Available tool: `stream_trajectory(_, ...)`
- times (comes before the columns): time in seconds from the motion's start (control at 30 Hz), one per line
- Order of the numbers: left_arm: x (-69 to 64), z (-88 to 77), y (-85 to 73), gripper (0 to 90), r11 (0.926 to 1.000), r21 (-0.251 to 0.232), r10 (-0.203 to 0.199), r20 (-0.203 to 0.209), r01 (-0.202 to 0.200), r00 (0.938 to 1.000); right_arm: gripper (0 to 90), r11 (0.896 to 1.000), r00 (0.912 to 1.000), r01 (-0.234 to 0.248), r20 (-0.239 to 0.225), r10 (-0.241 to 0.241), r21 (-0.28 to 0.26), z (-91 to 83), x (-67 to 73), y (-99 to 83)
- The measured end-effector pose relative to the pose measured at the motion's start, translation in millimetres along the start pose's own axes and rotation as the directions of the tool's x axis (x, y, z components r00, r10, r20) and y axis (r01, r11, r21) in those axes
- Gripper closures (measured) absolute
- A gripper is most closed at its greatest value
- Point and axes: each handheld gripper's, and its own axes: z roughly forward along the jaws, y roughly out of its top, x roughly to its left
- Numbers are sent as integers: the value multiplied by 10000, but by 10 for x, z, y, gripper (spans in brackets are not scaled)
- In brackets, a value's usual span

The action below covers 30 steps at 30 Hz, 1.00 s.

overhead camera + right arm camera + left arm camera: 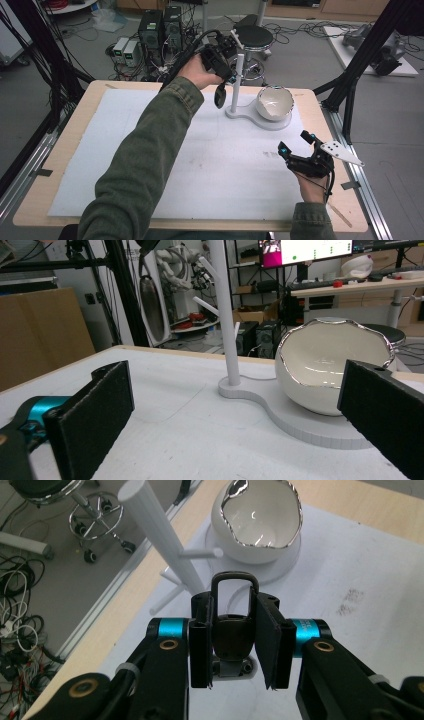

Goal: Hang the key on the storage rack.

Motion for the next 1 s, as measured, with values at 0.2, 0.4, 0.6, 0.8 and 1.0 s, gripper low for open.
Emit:
stream_trajectory(0.2,34,104,18,700,9999,-148,-33,119,35,9999,7,9999,9999,-112,39,112,53,-23,-15,-16)
stream_trajectory(0.4,40,216,51,699,9998,-189,-37,-120,35,9999,7,9999,9999,-93,38,93,61,-27,-15,-30)
stream_trajectory(0.6,47,342,60,699,9999,-93,-40,-241,38,9997,7,9999,9999,-158,37,158,1,-46,-23,-23)
stream_trajectory(0.8,27,411,79,699,9999,-93,-86,-355,83,9993,7,9999,9999,-155,5,155,10,-54,-22,-21)
stream_trajectory(1.0,56,494,69,699,9999,52,-98,-375,100,9993,7,9999,9999,-141,8,141,52,-46,-15,-30)
